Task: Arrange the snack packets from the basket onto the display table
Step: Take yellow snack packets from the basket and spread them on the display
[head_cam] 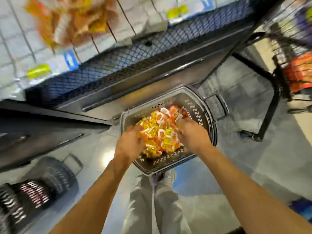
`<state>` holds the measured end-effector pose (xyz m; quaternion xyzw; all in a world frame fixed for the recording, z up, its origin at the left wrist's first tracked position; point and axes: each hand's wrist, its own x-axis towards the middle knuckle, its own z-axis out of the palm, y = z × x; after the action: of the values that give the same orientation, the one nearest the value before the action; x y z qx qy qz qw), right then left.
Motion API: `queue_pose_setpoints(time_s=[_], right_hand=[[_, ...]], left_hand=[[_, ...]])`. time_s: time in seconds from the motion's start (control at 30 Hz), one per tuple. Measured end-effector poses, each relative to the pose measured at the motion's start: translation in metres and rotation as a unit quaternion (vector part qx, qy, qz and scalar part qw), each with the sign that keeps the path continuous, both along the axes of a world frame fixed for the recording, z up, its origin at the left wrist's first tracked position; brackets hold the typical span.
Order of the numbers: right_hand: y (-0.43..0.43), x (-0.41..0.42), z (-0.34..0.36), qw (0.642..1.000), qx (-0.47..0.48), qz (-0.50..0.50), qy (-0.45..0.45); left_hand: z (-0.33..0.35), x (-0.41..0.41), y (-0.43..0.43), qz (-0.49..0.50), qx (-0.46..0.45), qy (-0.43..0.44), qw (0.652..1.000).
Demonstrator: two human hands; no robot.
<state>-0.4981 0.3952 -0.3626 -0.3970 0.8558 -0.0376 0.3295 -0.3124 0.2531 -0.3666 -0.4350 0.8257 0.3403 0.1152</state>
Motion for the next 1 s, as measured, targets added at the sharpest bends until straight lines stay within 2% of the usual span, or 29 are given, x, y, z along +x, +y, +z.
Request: queue_pose_setpoints(time_s=[0.2,0.4,0.6,0.8,1.0], right_hand=[[-0.057,-0.004,0.189,0.993,-0.08,0.05,0.074],[-0.116,-0.003,0.303,0.97,-0.186,0.085,0.131],[-0.165,-0.013,0.342,0.946,-0.249,0.135,0.159],[-0.214,-0.019,0.338,0.94,-0.246,0.18,0.151],[-0.264,-0.01,0.322,0.963,-0.204,0.125,0.121]], left_hand=[[0.19,-0.01,-0.046,-0.063,-0.111,0.096,0.987],[0.296,-0.005,-0.09,-0.039,-0.195,0.154,0.968],[0.328,0.0,-0.121,-0.014,-0.251,0.117,0.961],[0.331,0.0,-0.127,0.07,-0.264,0.104,0.956],[0.327,0.006,-0.151,0.092,-0.253,0.079,0.96]])
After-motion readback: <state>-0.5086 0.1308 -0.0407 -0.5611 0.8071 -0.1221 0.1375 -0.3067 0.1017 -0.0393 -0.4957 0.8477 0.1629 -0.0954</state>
